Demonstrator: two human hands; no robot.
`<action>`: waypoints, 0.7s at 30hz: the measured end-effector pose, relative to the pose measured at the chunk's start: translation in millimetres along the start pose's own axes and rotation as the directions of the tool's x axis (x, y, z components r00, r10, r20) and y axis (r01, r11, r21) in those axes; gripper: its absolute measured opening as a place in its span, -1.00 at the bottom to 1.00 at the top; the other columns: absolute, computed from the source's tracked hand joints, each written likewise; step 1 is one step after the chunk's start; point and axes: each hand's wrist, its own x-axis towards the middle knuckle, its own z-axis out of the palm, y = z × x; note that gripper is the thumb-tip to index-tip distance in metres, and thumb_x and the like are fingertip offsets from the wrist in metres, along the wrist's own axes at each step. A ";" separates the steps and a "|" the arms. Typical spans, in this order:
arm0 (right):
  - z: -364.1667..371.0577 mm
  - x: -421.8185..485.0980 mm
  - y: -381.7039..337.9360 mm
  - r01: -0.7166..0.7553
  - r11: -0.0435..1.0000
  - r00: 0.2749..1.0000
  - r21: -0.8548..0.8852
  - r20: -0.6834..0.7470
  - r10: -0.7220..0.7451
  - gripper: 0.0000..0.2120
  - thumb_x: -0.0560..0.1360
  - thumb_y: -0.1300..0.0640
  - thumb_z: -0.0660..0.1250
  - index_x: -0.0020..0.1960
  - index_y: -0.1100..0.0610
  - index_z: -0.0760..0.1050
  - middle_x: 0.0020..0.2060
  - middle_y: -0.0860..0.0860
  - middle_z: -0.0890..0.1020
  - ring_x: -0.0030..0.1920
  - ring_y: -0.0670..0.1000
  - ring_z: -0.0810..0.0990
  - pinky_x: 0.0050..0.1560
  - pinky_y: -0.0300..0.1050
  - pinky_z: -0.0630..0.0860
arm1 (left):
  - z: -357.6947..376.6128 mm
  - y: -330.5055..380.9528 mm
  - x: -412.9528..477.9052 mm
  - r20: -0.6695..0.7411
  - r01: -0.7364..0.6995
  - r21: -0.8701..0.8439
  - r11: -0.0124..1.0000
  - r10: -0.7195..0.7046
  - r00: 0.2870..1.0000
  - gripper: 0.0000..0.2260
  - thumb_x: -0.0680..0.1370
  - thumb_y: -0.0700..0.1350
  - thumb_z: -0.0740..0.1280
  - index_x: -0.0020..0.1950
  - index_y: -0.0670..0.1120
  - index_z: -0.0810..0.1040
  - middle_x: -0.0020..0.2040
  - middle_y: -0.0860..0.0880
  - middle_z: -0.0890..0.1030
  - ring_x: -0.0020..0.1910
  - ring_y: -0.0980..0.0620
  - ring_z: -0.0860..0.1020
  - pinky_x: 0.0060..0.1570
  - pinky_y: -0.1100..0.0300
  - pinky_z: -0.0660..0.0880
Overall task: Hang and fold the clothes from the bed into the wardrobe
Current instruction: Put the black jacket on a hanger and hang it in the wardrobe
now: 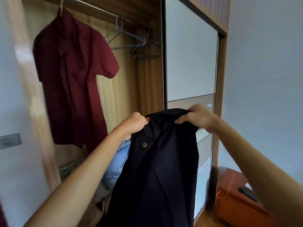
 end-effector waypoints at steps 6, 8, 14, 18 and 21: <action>96.8 78.0 -60.6 0.111 0.947 0.991 0.302 -0.104 -0.083 -0.75 0.38 0.12 0.46 -0.08 0.31 0.61 -0.22 0.15 0.68 -0.28 0.07 0.68 -0.41 -0.18 0.55 | -46.4 -13.2 26.4 -0.182 0.190 -0.328 0.926 -0.259 0.949 -0.52 0.68 0.13 0.13 0.40 -0.20 0.45 0.07 -0.07 0.60 0.00 -0.03 0.58 -0.01 0.13 0.47; 122.1 95.2 -80.3 0.213 0.928 0.977 0.304 -0.044 -0.210 -0.77 0.36 0.08 0.43 -0.14 0.25 0.61 -0.32 0.05 0.67 -0.34 0.00 0.65 -0.39 -0.15 0.54 | -62.6 -11.5 41.7 -0.276 0.173 -0.331 0.928 -0.271 0.922 -0.24 0.57 0.43 -0.01 0.45 -0.14 0.42 0.29 -0.08 0.55 0.14 -0.03 0.52 0.07 0.12 0.40; 140.9 154.8 -105.6 0.395 0.810 0.829 0.433 0.212 -0.517 -0.84 0.40 0.23 0.39 -0.05 0.28 0.57 -0.32 0.01 0.62 -0.29 -0.06 0.62 -0.23 -0.19 0.52 | -106.1 -14.1 100.0 -0.407 0.073 -0.355 0.932 -0.224 0.885 -0.49 0.38 0.31 0.44 0.06 -0.08 0.61 -0.03 -0.03 0.66 -0.10 0.01 0.65 -0.22 0.17 0.54; 138.9 224.0 -106.9 0.441 0.748 0.738 0.497 0.274 -0.617 -0.72 0.37 0.01 0.43 -0.01 0.17 0.65 -0.06 0.12 0.69 0.01 0.10 0.65 0.13 -0.05 0.54 | -126.3 -14.3 146.8 -0.536 0.012 -0.312 0.950 -0.186 0.823 -0.62 0.51 0.09 0.35 0.17 -0.16 0.56 0.00 -0.06 0.64 -0.12 0.01 0.60 -0.25 0.19 0.48; 126.6 278.8 -115.3 0.305 0.716 0.778 0.628 0.269 -0.568 -0.51 0.40 -0.28 0.41 0.02 0.13 0.67 -0.12 0.04 0.69 -0.07 0.00 0.66 -0.02 -0.12 0.56 | -137.5 -6.1 175.3 -0.576 0.026 -0.262 0.965 -0.178 0.798 -0.73 0.55 0.04 0.31 0.11 -0.13 0.46 -0.13 0.00 0.54 -0.24 0.07 0.49 -0.34 0.22 0.37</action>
